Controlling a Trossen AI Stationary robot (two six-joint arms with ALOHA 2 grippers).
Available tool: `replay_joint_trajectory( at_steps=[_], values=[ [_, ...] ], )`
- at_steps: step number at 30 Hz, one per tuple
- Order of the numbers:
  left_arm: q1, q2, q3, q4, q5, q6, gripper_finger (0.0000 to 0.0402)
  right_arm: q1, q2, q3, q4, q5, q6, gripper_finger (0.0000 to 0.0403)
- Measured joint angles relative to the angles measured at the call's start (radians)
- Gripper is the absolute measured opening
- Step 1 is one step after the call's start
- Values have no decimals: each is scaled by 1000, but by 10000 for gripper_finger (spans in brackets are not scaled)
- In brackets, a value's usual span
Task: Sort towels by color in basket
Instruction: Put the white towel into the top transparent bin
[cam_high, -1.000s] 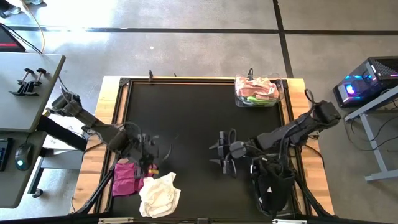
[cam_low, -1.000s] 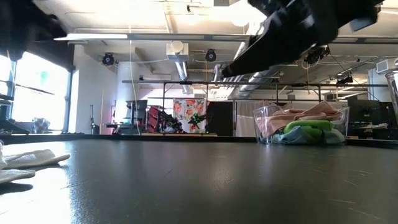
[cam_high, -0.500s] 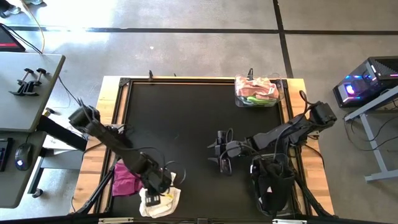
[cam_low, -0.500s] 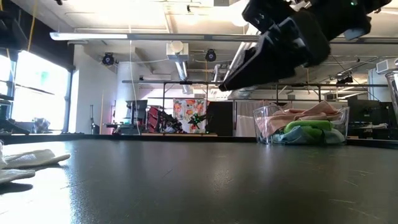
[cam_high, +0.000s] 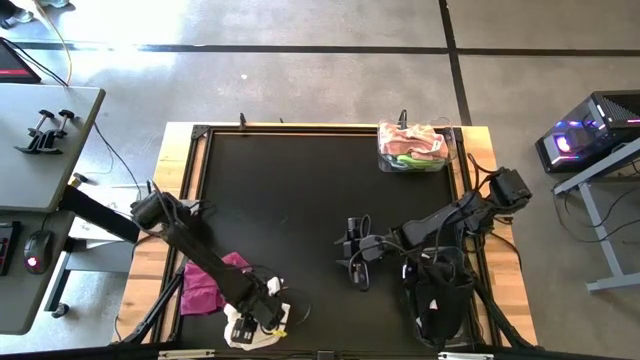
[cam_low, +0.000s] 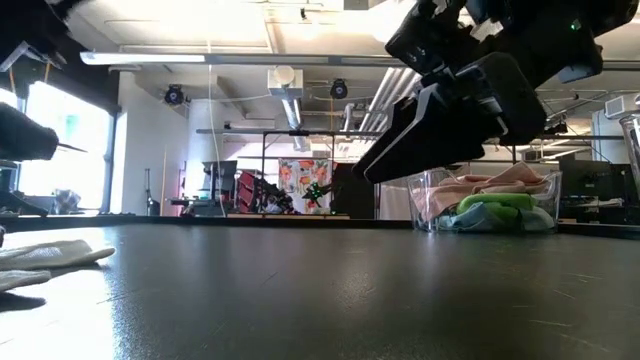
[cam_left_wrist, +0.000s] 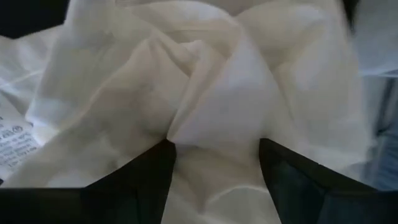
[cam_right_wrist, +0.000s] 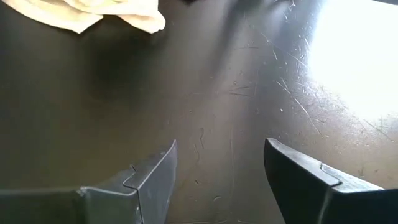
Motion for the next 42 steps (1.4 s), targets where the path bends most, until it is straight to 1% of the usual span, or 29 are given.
replay_joint_trajectory(
  at_steps=[4,6,8,11,14,17,19,21,24,27,29,32,34,36,39,42],
  values=[
    [-14,26,5,-27,-80,62,222,2,3,0,1,0,14,233],
    [-12,29,5,-31,-128,87,211,4,3,0,2,0,25,233],
    [-4,30,3,-36,-210,103,191,8,3,0,0,0,25,233],
    [15,32,3,-35,-273,139,145,18,3,0,0,1,25,233],
    [47,32,2,-35,-287,187,88,33,2,0,0,1,24,233],
    [93,16,1,-36,-325,259,28,45,-10,0,-1,1,24,233],
    [125,-5,-3,-39,-369,318,10,50,-29,0,-18,1,24,233],
    [164,-28,-6,-46,-430,395,14,54,-53,0,-50,9,35,233],
    [226,-87,-5,-39,-526,523,13,63,-99,0,-135,68,78,233],
    [302,-129,-4,-4,-583,617,5,72,-134,1,-209,136,124,233],
    [353,-157,-4,50,-608,657,3,72,-139,1,-223,157,138,233],
    [410,-189,-2,160,-627,712,3,67,-133,1,-187,163,139,233],
    [433,-191,-2,225,-621,757,3,63,-131,1,-174,196,137,233],
    [452,-191,-5,285,-613,786,2,68,-131,1,-172,279,140,233],
    [491,-194,-43,413,-581,770,2,99,-141,2,-169,439,137,233],
    [529,-192,-111,541,-531,768,2,129,-146,16,-166,519,118,233]
  ],
)
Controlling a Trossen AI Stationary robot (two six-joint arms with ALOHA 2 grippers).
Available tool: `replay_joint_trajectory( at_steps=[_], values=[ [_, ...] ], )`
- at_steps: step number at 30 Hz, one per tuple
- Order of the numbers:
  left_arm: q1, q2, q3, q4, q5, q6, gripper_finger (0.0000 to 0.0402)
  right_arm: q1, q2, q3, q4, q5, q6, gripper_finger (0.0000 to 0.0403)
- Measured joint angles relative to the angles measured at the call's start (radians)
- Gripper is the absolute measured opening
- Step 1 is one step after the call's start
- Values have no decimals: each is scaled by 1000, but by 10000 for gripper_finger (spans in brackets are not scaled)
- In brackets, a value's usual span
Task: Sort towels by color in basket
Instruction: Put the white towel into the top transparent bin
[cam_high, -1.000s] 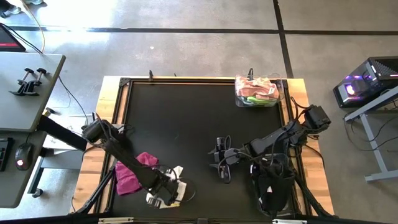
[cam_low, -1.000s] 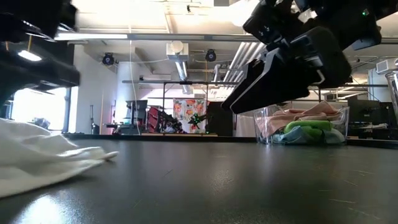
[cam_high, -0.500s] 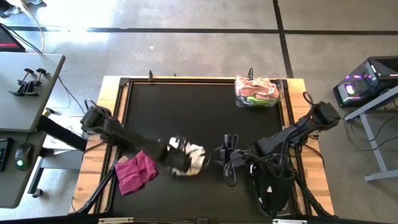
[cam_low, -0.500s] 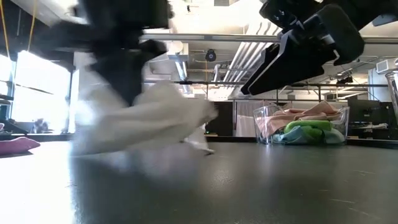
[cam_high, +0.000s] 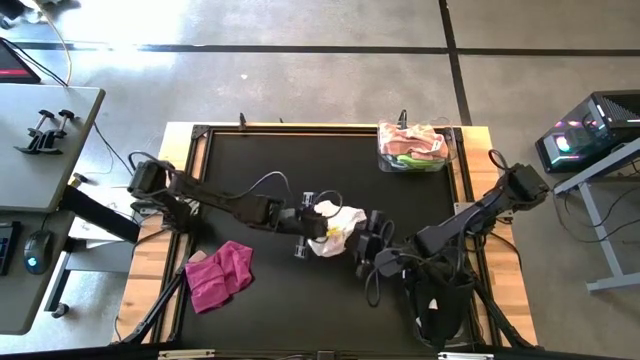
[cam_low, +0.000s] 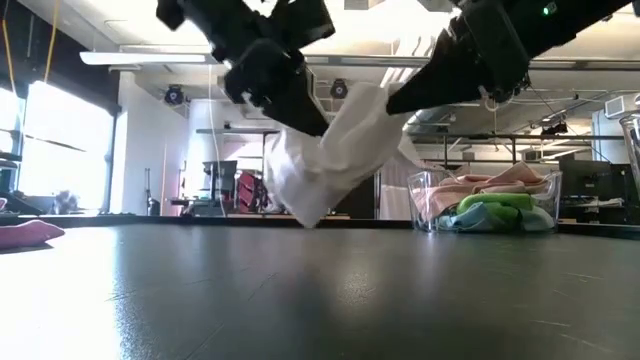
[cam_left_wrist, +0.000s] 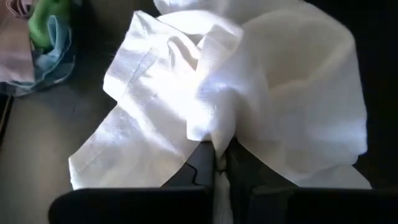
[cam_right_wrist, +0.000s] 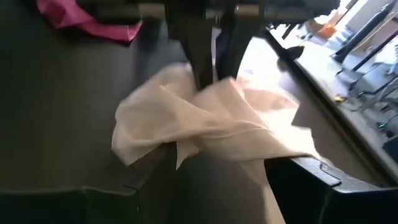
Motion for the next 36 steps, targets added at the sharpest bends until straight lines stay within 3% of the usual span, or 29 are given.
replay_joint_trajectory(
  at_steps=[5,10,16,23,27,29,32,36],
  values=[
    [49,-1,-94,251,58,9,2,15,0,21,2,61,-43,233],
    [76,-1,-129,478,181,20,2,-18,-1,22,4,93,-34,233],
    [103,-15,-130,509,207,77,2,-64,-2,23,6,119,-66,215],
    [149,-44,-133,498,275,25,7,-126,-6,24,-6,23,-64,135],
    [177,-67,-133,497,379,-10,48,-131,-5,24,-37,-23,-63,89],
    [192,-109,-121,491,400,-7,76,-129,-16,21,-119,-46,-48,64],
    [228,-167,-121,373,391,64,114,-125,-79,67,-348,-51,104,23],
    [285,-246,-124,247,257,162,140,-136,-145,169,-751,-28,324,16]
  ],
)
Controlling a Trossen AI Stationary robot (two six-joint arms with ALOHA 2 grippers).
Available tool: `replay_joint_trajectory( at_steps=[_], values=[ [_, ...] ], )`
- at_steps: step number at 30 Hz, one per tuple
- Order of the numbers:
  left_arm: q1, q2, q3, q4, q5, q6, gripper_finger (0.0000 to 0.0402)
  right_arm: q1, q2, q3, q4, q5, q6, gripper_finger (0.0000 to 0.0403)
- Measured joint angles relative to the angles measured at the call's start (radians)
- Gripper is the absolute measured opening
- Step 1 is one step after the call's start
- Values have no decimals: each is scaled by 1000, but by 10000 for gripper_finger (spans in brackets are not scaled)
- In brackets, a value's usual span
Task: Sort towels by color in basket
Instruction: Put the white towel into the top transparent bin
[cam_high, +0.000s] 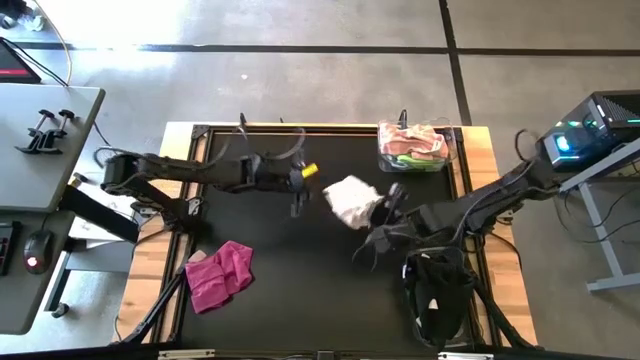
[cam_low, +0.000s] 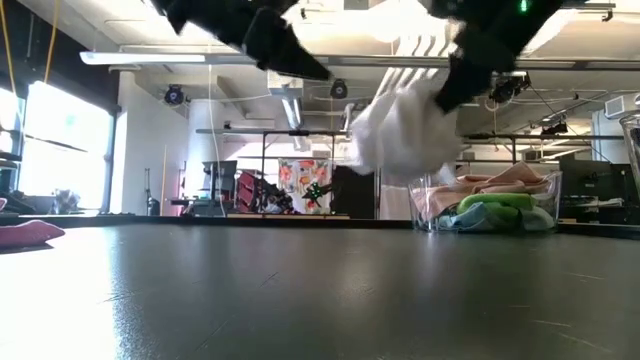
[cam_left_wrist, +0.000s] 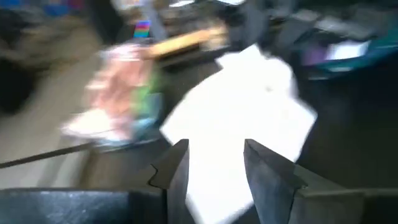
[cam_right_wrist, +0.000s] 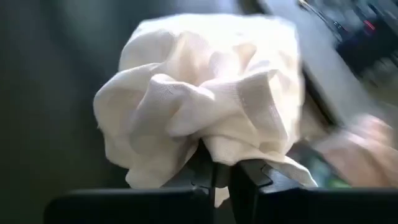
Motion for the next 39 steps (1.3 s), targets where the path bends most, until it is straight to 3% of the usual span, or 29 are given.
replay_joint_trajectory(
  at_steps=[3,6,9,12,17,23,30,34,39],
  values=[
    [54,-36,2,-80,-110,28,143,-43,-44,130,-298,22,153,19],
    [109,-39,-34,-117,-127,30,140,-144,-55,249,-609,-20,337,10],
    [152,-45,-112,7,-121,31,134,-279,-58,321,-819,-84,444,7],
    [175,-38,-209,117,-101,29,130,-450,-57,331,-913,-149,402,8],
    [167,-44,-280,243,-91,11,129,-760,-51,302,-755,-194,98,9],
    [131,-42,-284,231,-92,-37,129,-1024,36,302,-498,-410,-205,9],
    [76,-41,-284,228,-93,-61,129,-1103,242,290,-507,-439,-286,25],
    [51,-41,-284,226,-93,-67,129,-1121,316,280,-495,-465,-354,85],
    [22,-41,-284,220,-95,-87,129,-1139,277,293,-494,-524,-374,166]
  ],
)
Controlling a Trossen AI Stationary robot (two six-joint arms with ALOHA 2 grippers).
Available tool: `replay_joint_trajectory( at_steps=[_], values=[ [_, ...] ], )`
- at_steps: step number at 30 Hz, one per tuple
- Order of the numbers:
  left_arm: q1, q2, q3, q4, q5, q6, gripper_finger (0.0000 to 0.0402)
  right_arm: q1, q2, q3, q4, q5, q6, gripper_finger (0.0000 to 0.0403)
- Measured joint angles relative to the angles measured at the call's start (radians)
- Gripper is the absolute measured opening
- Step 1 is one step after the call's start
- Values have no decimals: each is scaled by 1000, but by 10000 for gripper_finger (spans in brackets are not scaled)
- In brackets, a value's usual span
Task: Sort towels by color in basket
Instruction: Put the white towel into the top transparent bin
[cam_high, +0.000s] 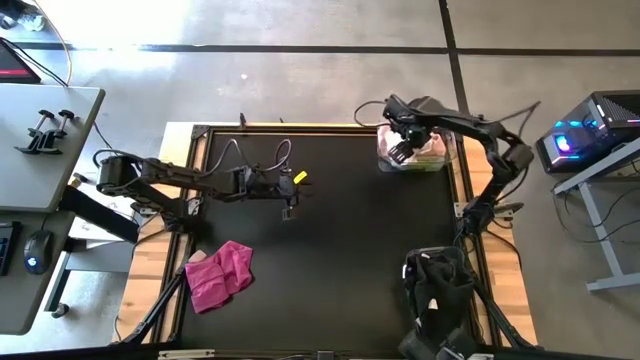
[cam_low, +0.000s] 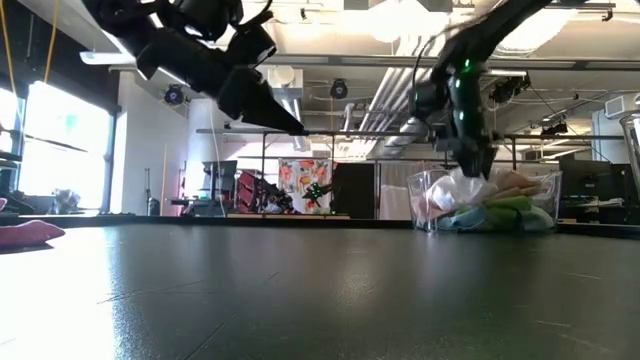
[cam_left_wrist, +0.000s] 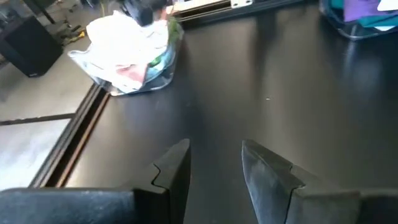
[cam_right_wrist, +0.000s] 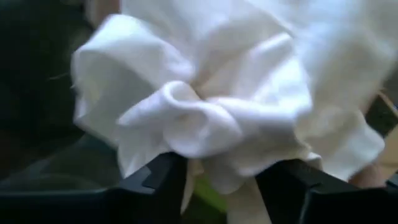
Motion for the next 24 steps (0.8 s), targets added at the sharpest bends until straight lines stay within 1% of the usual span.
replay_joint_trajectory(
  at_steps=[3,8,10,12,13,16,20,22,24],
  values=[
    [-18,0,0,-17,-14,-26,129,5,-74,40,-66,-5,9,186],
    [-46,0,0,-24,-77,-89,129,-6,-181,161,-244,-36,57,188],
    [-56,0,0,-13,-97,-109,129,-16,-212,196,-258,-21,57,188],
    [-64,0,0,-5,-109,-118,129,-25,-244,195,-185,23,36,187],
    [-68,1,0,2,-111,-119,129,-29,-260,176,-120,32,20,187],
    [-79,0,0,6,-112,-119,129,-37,-286,90,54,-17,-11,182],
    [-91,1,0,2,-113,-121,129,-34,-284,-92,280,-23,0,161],
    [-99,1,0,-1,-121,-120,129,-35,-277,-191,378,-62,8,148],
    [-102,1,0,-1,-135,-120,129,-35,-267,-273,428,-88,26,139]
  ],
)
